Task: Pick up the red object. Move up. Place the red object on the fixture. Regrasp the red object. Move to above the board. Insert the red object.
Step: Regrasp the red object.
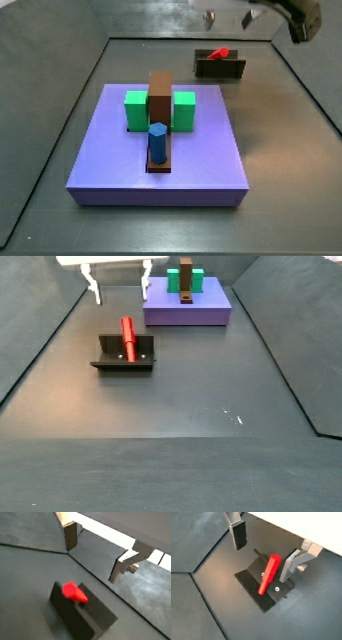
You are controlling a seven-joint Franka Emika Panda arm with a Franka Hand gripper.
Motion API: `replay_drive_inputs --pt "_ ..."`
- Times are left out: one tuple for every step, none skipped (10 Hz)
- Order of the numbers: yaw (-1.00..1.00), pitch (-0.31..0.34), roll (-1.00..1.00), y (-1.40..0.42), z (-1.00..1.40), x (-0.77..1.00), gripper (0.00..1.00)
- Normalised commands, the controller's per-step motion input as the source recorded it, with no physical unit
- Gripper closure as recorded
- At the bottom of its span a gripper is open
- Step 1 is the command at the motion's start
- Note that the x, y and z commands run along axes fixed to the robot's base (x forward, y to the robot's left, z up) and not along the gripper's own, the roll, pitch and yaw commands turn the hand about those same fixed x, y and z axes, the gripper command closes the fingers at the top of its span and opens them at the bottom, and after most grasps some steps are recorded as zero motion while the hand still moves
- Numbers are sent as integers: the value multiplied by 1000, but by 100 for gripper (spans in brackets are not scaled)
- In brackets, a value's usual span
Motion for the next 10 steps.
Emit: replay_drive_inputs --pt "183 -89 411 -134 -406 43 0" --pt "189 0 571 -91 -423 60 0" --pt "191 0 523 -100 -489 0 0" --pt "189 0 331 -123 -400 0 0" --pt "117 -3 211 -120 -337 0 0" --pt "83 -3 223 -129 -340 0 0" --pt "0 0 183 -37 -266 0 0" --pt "0 0 0 0 -23 0 0" --pt "0 0 0 0 -66 0 0" --pt "3 271 726 -17 0 26 0"
